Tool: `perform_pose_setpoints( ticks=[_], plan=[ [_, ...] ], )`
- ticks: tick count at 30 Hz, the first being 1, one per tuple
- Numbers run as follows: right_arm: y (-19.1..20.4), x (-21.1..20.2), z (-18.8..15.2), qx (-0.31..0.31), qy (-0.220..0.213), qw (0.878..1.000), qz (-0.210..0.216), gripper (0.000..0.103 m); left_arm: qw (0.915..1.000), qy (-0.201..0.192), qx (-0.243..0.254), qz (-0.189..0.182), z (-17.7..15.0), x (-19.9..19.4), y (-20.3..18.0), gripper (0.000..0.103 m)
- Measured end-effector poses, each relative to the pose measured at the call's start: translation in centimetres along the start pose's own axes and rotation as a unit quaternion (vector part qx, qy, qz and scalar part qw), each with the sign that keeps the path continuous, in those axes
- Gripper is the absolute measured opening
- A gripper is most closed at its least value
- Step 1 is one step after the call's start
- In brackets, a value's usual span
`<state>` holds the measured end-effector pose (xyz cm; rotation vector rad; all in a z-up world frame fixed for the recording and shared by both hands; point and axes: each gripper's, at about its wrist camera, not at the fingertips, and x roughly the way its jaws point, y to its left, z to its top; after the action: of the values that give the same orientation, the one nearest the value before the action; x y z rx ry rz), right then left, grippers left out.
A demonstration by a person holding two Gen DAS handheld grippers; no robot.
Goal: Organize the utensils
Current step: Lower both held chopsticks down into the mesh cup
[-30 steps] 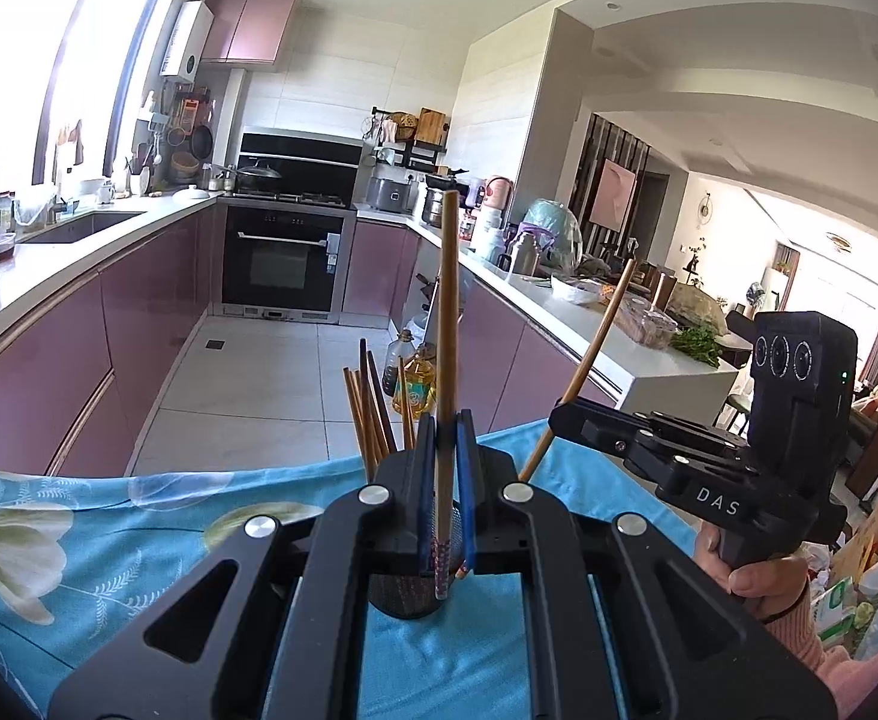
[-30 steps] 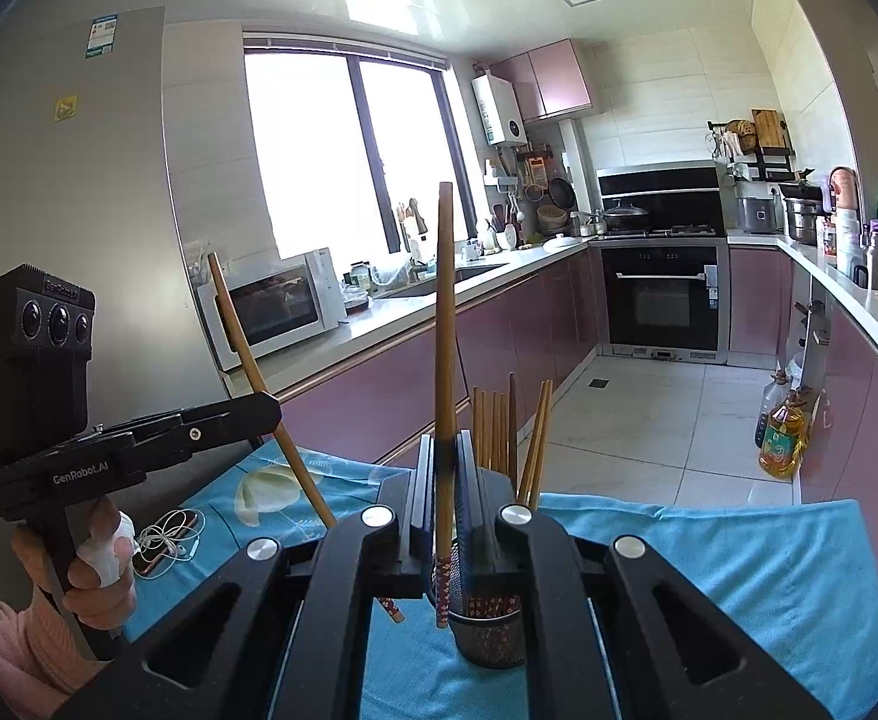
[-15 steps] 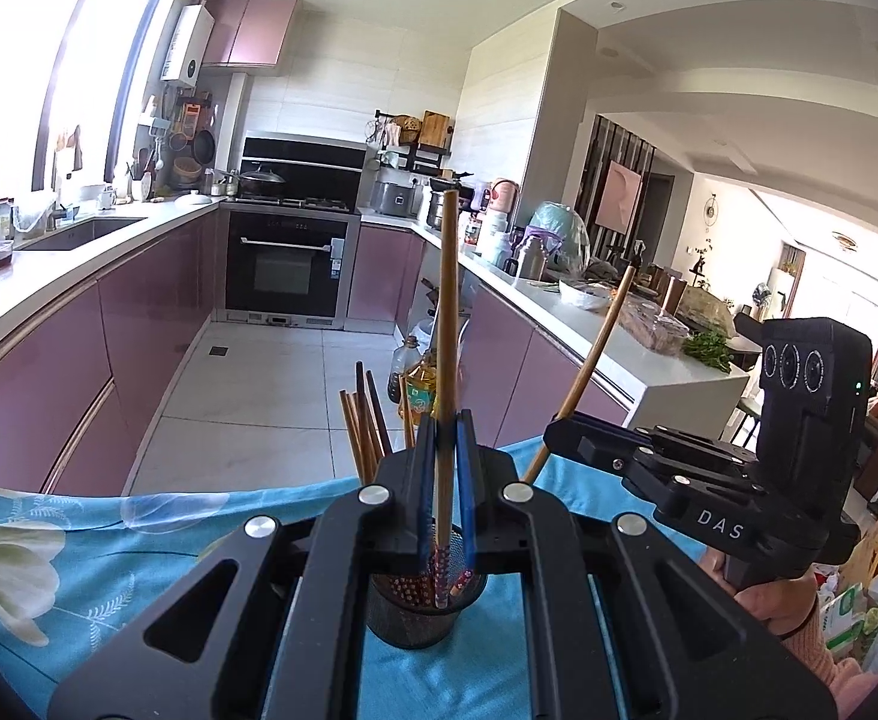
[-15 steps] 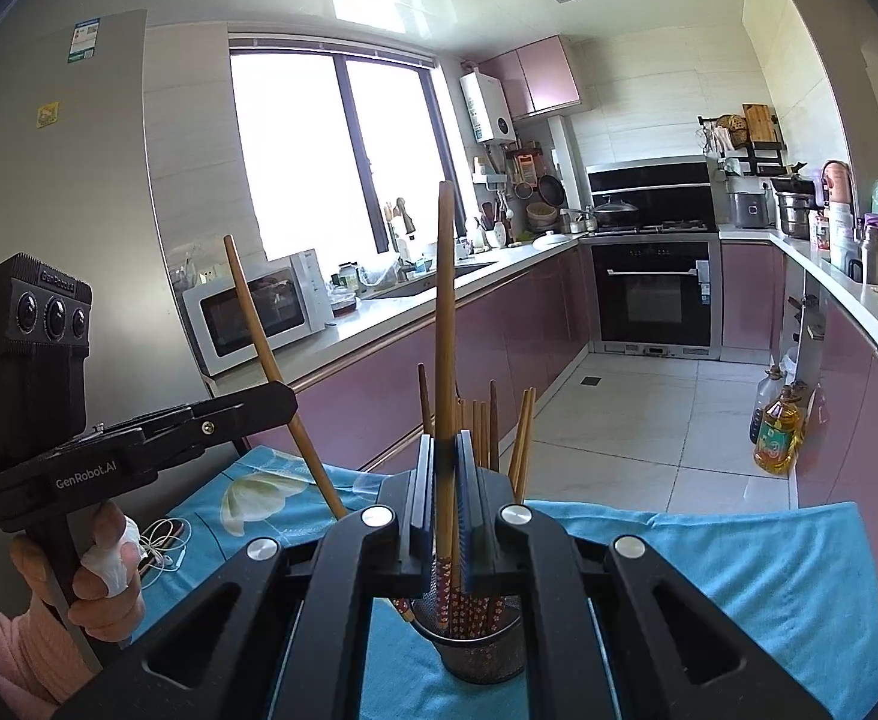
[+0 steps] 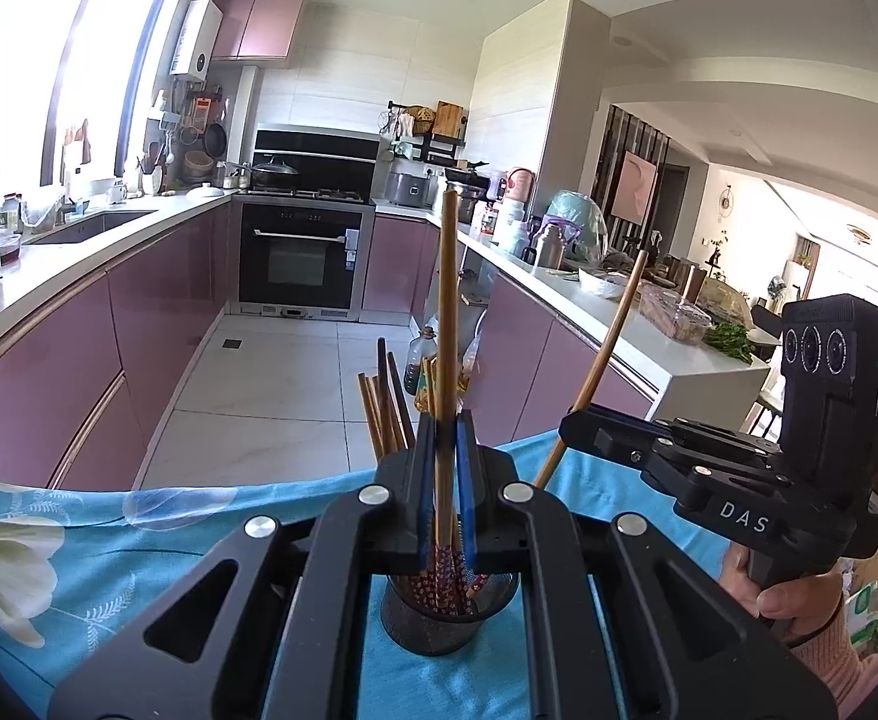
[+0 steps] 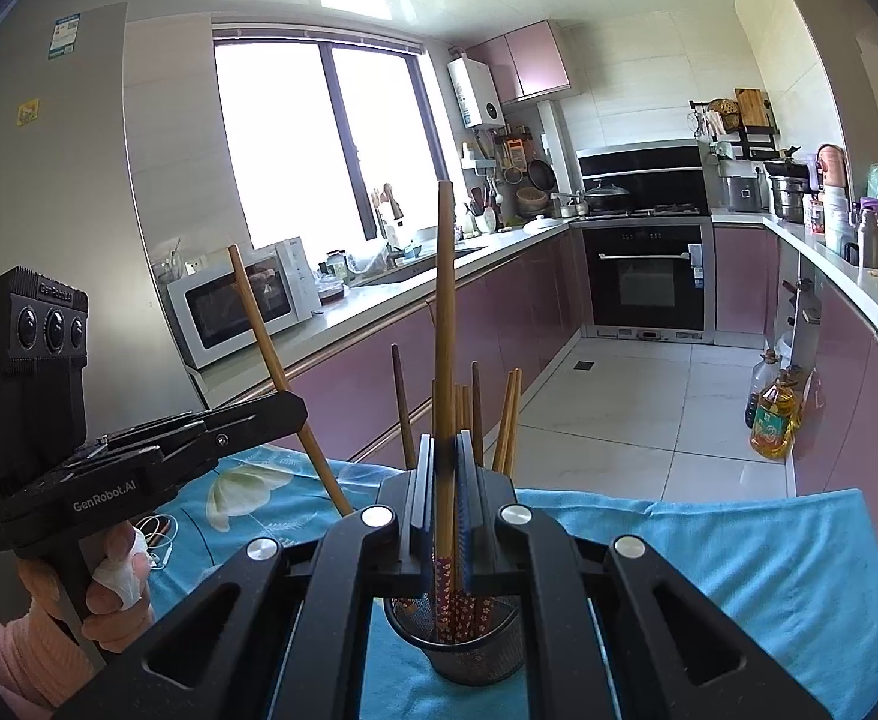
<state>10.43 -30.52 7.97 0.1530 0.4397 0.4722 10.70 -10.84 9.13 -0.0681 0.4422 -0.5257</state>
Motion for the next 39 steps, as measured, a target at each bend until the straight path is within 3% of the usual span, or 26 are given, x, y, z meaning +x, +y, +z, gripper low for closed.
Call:
perform_pose_setpoints(
  ticks=[39],
  plan=[
    [-0.7,3.9,-2.2,-0.009,0.06,0.998,-0.026,0.006,0.9967,0.075,0.02,0.023,-2.2,5.1,2.6,0.008]
  ],
)
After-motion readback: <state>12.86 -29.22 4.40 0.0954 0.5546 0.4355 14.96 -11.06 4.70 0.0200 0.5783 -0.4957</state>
